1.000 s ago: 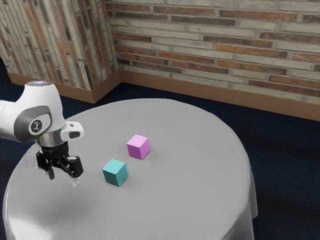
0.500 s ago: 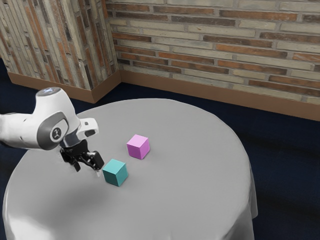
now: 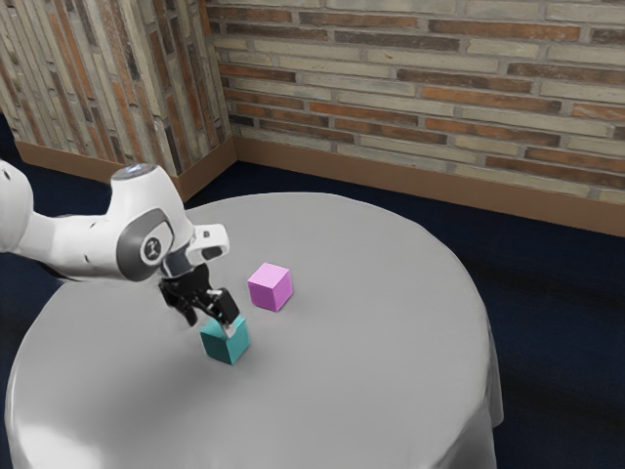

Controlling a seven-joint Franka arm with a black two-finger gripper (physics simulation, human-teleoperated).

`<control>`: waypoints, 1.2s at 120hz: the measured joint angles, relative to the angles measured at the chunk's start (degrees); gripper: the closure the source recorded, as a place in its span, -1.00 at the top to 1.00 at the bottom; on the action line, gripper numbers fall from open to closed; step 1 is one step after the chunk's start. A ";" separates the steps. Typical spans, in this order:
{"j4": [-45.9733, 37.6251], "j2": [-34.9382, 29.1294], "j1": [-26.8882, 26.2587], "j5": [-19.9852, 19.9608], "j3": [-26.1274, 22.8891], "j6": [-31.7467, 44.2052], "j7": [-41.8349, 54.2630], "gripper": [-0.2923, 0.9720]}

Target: Pick up the blue block with one arm, and put the blue block on the pink block with one arm

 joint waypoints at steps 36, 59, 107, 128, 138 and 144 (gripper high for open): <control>4.62 4.53 1.65 0.22 0.14 -5.75 1.21 0.54; 6.54 5.70 1.69 0.22 0.14 -7.02 1.66 0.54; 7.76 5.90 -0.02 5.77 -0.25 -8.35 -2.32 0.54; 7.92 6.78 -0.40 6.47 -0.24 -8.47 -5.80 0.54; 7.93 6.89 -0.39 6.61 -0.15 -8.52 -7.60 0.54; 7.96 7.10 -0.39 6.69 -0.14 -8.54 -8.64 0.54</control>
